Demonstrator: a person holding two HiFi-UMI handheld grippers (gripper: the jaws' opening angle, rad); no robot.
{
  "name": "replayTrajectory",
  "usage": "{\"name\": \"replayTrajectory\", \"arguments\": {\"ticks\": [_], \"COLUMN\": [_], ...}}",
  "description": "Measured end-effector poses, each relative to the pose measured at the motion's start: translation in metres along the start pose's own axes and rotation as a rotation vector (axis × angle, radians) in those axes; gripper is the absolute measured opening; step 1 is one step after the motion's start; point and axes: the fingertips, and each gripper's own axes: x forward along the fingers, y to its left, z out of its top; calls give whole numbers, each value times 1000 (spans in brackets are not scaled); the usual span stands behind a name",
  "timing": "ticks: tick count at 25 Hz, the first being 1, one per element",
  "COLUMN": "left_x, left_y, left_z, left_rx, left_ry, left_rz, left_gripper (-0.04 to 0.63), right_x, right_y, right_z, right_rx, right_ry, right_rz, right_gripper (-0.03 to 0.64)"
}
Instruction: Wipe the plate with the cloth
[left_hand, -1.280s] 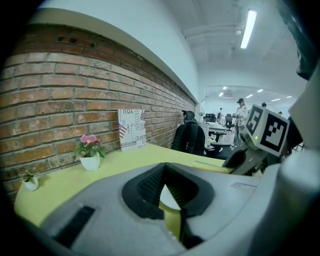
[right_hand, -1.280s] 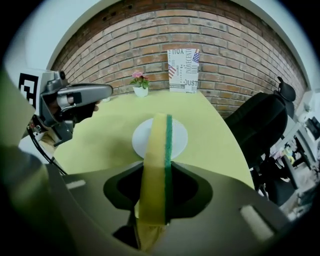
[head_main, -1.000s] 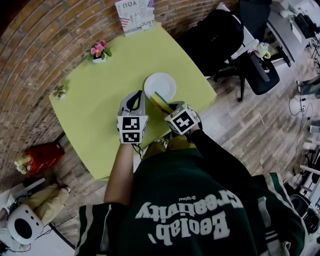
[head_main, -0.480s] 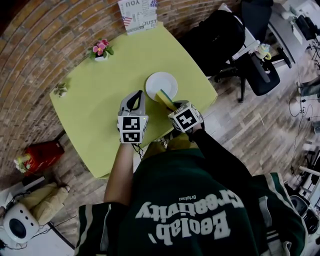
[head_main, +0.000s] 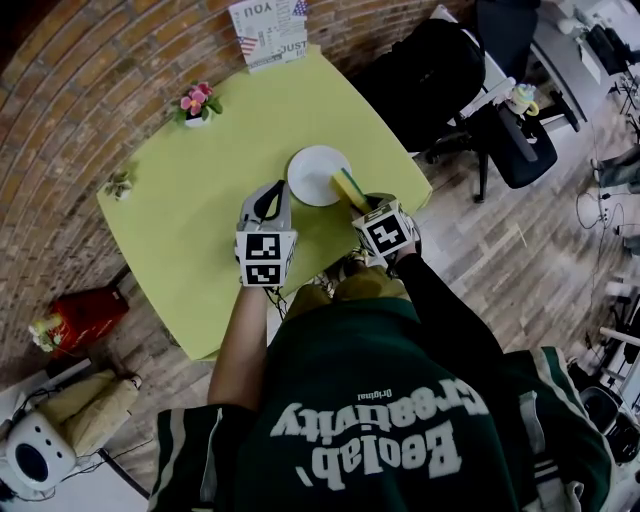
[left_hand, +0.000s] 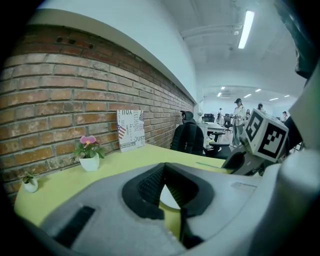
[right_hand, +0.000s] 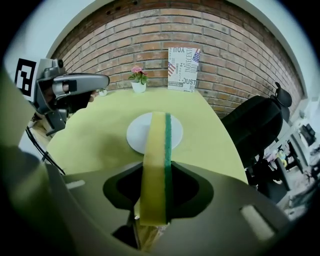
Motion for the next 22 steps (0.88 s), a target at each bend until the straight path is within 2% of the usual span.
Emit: {"name": "replayTrajectory", "arguments": {"ticks": [6,12,18,22], "left_x": [-2,-3,-9,-13], "left_y": [6,16,28,37], "left_z": [0,-4,-8,-11], "left_rx": [-13,-33,-51,-63], "left_ry": [7,16,22,30], "left_rz": [18,47,84,112], "left_gripper": [6,6,6,6], "right_x": [-3,9,30,44], "right_y": [3,19,51,65], "right_z": [20,58,82,89], "right_rx": [-25,-47,-99,-48], "right_ry": [-30,-61,-46,-14], "right_rz": [-11,40,107,130], "right_gripper": [147,147,147,148]}}
